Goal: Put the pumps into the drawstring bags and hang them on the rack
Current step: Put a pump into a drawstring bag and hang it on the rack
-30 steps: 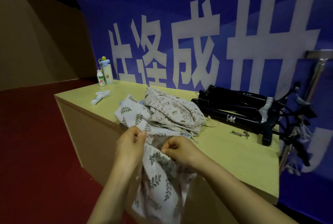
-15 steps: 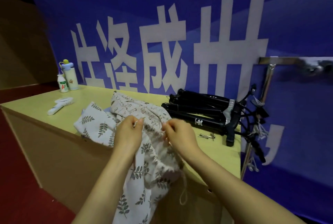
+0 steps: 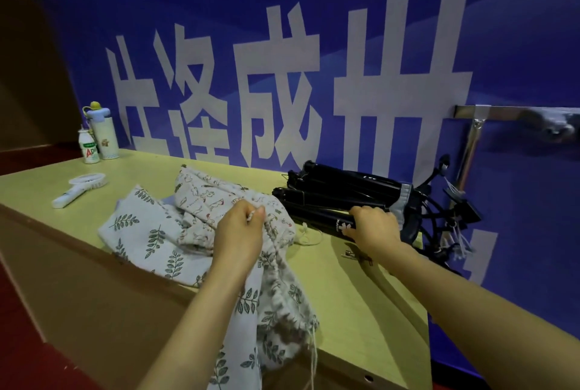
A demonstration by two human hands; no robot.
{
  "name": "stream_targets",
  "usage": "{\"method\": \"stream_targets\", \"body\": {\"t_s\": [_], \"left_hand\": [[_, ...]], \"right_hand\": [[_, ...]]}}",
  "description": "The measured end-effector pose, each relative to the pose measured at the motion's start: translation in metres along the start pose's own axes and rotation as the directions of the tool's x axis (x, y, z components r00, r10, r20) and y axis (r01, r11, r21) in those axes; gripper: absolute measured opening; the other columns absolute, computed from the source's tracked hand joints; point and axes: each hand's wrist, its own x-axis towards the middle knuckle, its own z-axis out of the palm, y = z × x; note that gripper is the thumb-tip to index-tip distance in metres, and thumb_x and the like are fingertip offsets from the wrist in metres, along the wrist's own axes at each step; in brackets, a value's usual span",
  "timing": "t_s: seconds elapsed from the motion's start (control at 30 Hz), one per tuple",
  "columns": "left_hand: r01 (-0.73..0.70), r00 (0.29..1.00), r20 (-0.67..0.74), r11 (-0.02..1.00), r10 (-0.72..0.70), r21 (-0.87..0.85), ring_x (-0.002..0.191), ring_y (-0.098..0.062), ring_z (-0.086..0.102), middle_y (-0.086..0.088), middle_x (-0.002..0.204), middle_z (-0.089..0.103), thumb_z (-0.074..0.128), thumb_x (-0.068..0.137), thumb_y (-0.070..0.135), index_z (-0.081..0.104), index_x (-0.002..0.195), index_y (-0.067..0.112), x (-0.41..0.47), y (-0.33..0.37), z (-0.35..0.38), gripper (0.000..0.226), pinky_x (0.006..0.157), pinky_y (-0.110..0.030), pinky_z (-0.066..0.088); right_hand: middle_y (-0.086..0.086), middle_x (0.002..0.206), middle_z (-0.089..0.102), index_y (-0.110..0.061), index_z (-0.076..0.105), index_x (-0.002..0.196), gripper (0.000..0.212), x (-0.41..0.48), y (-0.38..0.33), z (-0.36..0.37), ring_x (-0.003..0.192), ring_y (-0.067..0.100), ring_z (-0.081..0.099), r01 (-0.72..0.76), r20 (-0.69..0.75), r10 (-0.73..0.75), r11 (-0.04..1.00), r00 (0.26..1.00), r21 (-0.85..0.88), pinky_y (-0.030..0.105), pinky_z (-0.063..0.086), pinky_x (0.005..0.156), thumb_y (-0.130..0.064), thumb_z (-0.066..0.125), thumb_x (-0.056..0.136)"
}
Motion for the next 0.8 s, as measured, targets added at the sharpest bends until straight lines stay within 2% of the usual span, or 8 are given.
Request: {"method": "stream_targets", "body": {"t_s": [0.17, 0.27, 0.37, 0.5, 0.6, 0.8], "left_hand": [[-0.001, 1.0, -0.019, 1.0, 0.002, 0.005, 0.063, -0.018, 0.042, -0.003, 0.07, 0.048, 0.043, 0.097, 0.028, 0.05, 0.079, 0.006, 0.004, -0.006, -0.002, 0.029, 0.06, -0.032, 0.033], [-0.001, 1.0, -0.024, 1.0, 0.001, 0.003, 0.066, -0.021, 0.043, -0.005, 0.07, 0.049, 0.044, 0.097, 0.028, 0.051, 0.082, 0.003, 0.005, -0.009, -0.005, 0.03, 0.063, -0.034, 0.034], [0.004, 1.0, -0.024, 1.0, -0.004, 0.0, 0.061, -0.019, 0.038, -0.002, 0.065, 0.043, 0.044, 0.097, 0.029, 0.047, 0.076, 0.007, 0.004, -0.01, -0.007, 0.03, 0.058, -0.033, 0.029], [0.008, 1.0, -0.03, 1.0, -0.008, -0.005, 0.063, -0.02, 0.039, -0.004, 0.067, 0.044, 0.043, 0.097, 0.029, 0.044, 0.074, 0.009, 0.002, -0.013, -0.012, 0.031, 0.059, -0.033, 0.031], [0.015, 0.999, -0.043, 1.0, -0.015, -0.003, 0.064, -0.022, 0.043, -0.007, 0.068, 0.047, 0.043, 0.097, 0.029, 0.044, 0.072, 0.008, -0.004, -0.014, -0.018, 0.033, 0.06, -0.035, 0.035], [0.064, 0.991, -0.114, 0.997, -0.069, -0.046, 0.061, -0.018, 0.04, -0.002, 0.065, 0.043, 0.043, 0.097, 0.027, 0.041, 0.07, 0.013, -0.022, -0.015, -0.041, 0.031, 0.055, -0.03, 0.029]], "right_hand": [[0.004, 0.093, 0.064, -0.015, 0.055, 0.106, 0.028, 0.005, 0.004, 0.01, 0.086, 0.025, 0.062, -0.018, 0.039, 0.019, 1.0, 0.999, -0.008, 0.036, 0.044, 0.074, -0.037, 0.059, 0.089], [0.002, 0.085, 0.059, -0.015, 0.056, 0.104, 0.027, 0.005, 0.004, 0.01, 0.083, 0.024, 0.061, -0.007, 0.016, 0.007, 1.0, 1.0, -0.001, 0.037, 0.043, 0.077, -0.038, 0.059, 0.089], [0.003, 0.094, 0.065, -0.017, 0.057, 0.106, 0.028, 0.002, 0.005, 0.003, 0.088, 0.024, 0.061, 0.008, -0.05, -0.008, 1.0, 0.999, -0.005, 0.037, 0.04, 0.081, -0.039, 0.057, 0.09], [0.003, 0.101, 0.065, -0.017, 0.057, 0.113, 0.032, -0.003, 0.006, -0.011, 0.094, 0.023, 0.06, 0.021, -0.161, -0.026, 0.999, 0.987, -0.031, 0.036, 0.038, 0.085, -0.04, 0.055, 0.091], [0.002, 0.105, 0.065, -0.017, 0.055, 0.118, 0.037, -0.01, 0.009, -0.024, 0.098, 0.024, 0.06, 0.003, -0.193, -0.011, 0.999, 0.981, -0.039, 0.037, 0.038, 0.089, -0.041, 0.055, 0.09], [0.002, 0.104, 0.065, -0.019, 0.055, 0.118, 0.035, -0.042, 0.006, -0.05, 0.097, 0.023, 0.059, 0.02, -0.344, 0.02, 0.993, 0.939, 0.114, 0.04, 0.038, 0.09, -0.038, 0.058, 0.088]]}}
